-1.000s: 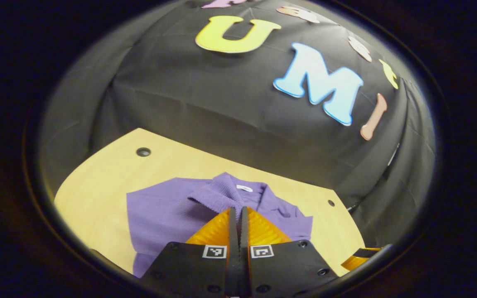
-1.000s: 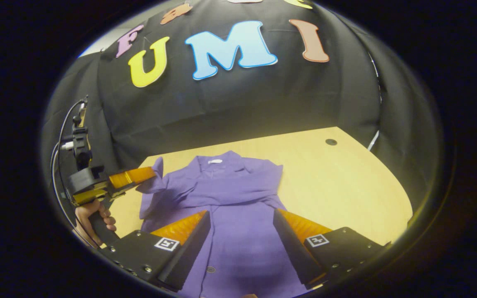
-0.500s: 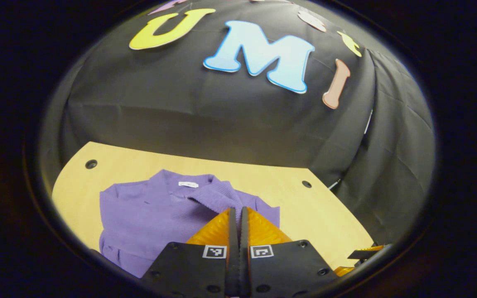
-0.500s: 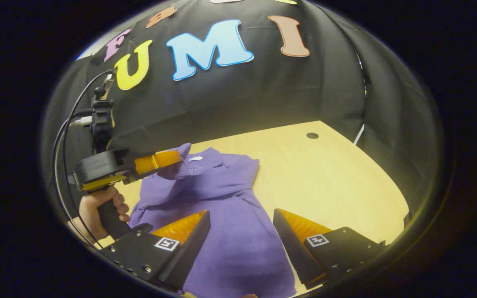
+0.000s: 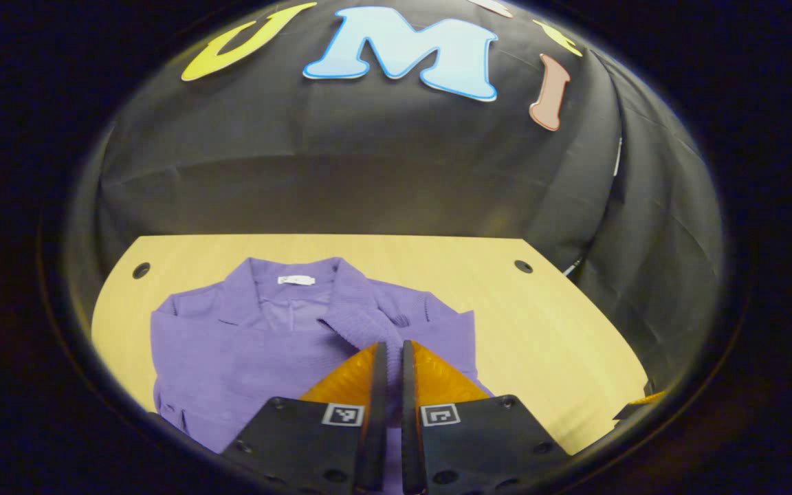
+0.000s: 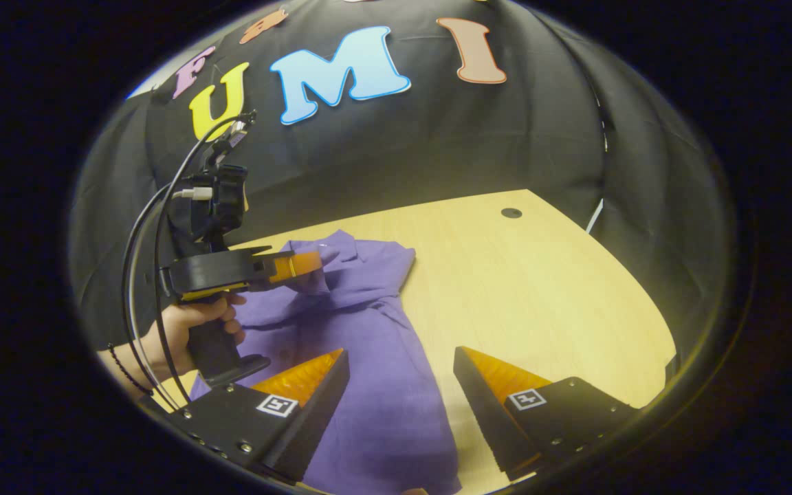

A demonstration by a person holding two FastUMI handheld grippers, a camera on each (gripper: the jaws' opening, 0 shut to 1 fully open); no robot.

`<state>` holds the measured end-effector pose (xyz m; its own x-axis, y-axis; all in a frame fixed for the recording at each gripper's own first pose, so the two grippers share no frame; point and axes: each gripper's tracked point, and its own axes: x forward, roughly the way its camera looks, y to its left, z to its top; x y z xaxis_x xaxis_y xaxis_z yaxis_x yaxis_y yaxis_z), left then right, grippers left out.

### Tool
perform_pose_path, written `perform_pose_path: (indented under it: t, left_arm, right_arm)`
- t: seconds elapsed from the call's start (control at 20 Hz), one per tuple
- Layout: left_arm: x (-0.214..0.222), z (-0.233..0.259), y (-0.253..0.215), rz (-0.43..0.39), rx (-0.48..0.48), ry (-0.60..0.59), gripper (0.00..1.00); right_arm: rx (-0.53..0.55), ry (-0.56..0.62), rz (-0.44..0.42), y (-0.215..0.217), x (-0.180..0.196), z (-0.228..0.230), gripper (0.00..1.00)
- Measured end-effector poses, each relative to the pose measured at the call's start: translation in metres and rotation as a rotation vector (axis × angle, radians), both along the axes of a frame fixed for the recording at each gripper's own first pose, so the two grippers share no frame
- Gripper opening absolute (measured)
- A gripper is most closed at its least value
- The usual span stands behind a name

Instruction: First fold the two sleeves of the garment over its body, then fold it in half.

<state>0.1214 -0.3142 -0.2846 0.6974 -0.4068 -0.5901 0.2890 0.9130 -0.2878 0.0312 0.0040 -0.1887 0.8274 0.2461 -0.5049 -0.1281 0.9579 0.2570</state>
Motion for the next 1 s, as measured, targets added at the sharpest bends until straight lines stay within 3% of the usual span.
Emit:
perform_pose_path:
  t: [0.15, 0.2, 0.3, 0.35, 0.5, 0.6, 0.7, 0.75, 1.0]
  left_arm:
    - [-0.013, 0.007, -0.002, -0.033, -0.003, -0.03, 0.46]
    - [-0.019, 0.009, -0.002, -0.045, -0.005, -0.032, 0.59]
    - [-0.036, 0.014, 0.005, -0.052, -0.004, -0.03, 0.87]
    - [-0.043, 0.017, 0.011, -0.044, -0.003, -0.033, 0.81]
    - [-0.069, 0.032, 0.04, -0.016, -0.009, -0.051, 0.81]
    - [-0.092, 0.036, 0.065, 0.004, 0.013, -0.055, 0.89]
    - [-0.116, 0.037, 0.095, 0.03, 0.031, -0.053, 0.89]
    - [-0.133, 0.035, 0.108, 0.042, 0.035, -0.039, 0.89]
    - [-0.212, 0.017, 0.18, 0.105, 0.071, 0.024, 0.89]
  right_arm:
    - [-0.012, 0.005, -0.015, -0.005, -0.006, -0.004, 0.95]
    - [-0.015, 0.004, -0.021, -0.006, -0.008, -0.005, 1.0]
    - [-0.023, 0.008, -0.033, -0.005, -0.015, -0.009, 0.95]
    - [-0.03, 0.008, -0.04, -0.007, -0.019, -0.01, 0.95]
    - [-0.042, 0.024, -0.061, -0.013, -0.033, -0.021, 0.95]
    - [-0.031, 0.043, -0.079, -0.013, -0.045, -0.031, 0.95]
    - [-0.028, 0.07, -0.095, -0.015, -0.058, -0.043, 1.0]
    - [-0.032, 0.089, -0.102, -0.016, -0.066, -0.05, 0.95]
    - [-0.082, 0.134, -0.116, -0.016, -0.102, -0.072, 0.95]
